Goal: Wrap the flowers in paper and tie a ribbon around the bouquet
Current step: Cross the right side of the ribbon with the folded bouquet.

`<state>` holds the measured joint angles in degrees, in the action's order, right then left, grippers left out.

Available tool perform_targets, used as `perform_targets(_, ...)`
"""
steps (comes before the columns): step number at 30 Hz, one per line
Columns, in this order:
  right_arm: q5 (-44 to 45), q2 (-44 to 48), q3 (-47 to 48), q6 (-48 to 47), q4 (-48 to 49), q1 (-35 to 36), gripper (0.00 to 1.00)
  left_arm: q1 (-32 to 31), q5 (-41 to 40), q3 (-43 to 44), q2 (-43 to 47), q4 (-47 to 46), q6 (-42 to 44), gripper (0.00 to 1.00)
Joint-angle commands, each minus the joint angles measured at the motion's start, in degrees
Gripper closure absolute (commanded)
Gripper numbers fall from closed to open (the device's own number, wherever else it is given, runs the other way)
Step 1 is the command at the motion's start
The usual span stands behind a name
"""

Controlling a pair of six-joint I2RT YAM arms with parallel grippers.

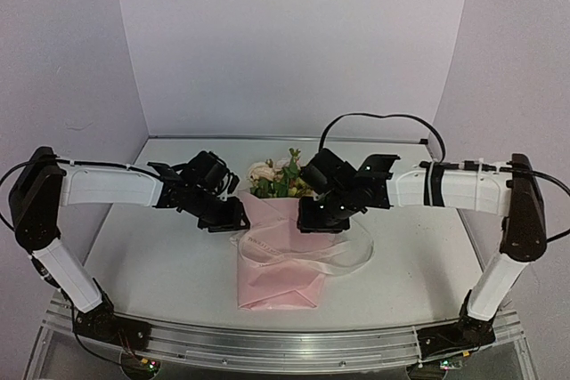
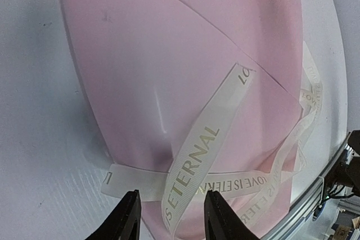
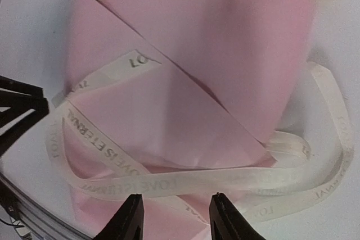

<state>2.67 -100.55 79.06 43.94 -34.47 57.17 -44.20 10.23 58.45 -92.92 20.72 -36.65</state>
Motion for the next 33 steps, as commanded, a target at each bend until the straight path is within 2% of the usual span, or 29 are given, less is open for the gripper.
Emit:
perform_targets(1, -4.90, -6.32, 9.10, 3.31, 3.10, 0.46, 0.57, 1.35, -4.83, -2.12, 7.61, 0.33, -3.89, 0.55)
perform_targets(6, -7.08, -12.13, 14.81, 9.82, 5.41, 1.21, 0.50, 3.11, -4.14, -6.93, 11.93, 0.41, -5.48, 0.54)
perform_targets(13, -8.48, -17.90, 18.31, 17.84, 8.28, 2.12, 0.50, 5.08, -2.40, -10.29, 15.70, 0.26, -4.90, 0.53)
perform_targets(20, -7.89, -22.80, 21.52, 19.96, 8.37, 1.98, 0.55, 5.88, 0.75, -9.58, 13.09, -0.85, -3.39, 0.49)
perform_targets(27, -7.29, -25.32, 22.53, 20.21, 8.36, 0.53, 0.68, 6.14, 2.07, -7.05, 10.67, -0.66, -1.75, 0.48)
perform_targets(33, -5.64, -23.16, 22.43, 17.22, 8.33, 0.34, 0.97, 6.24, 3.82, -5.51, 8.93, -0.49, 0.12, 0.49)
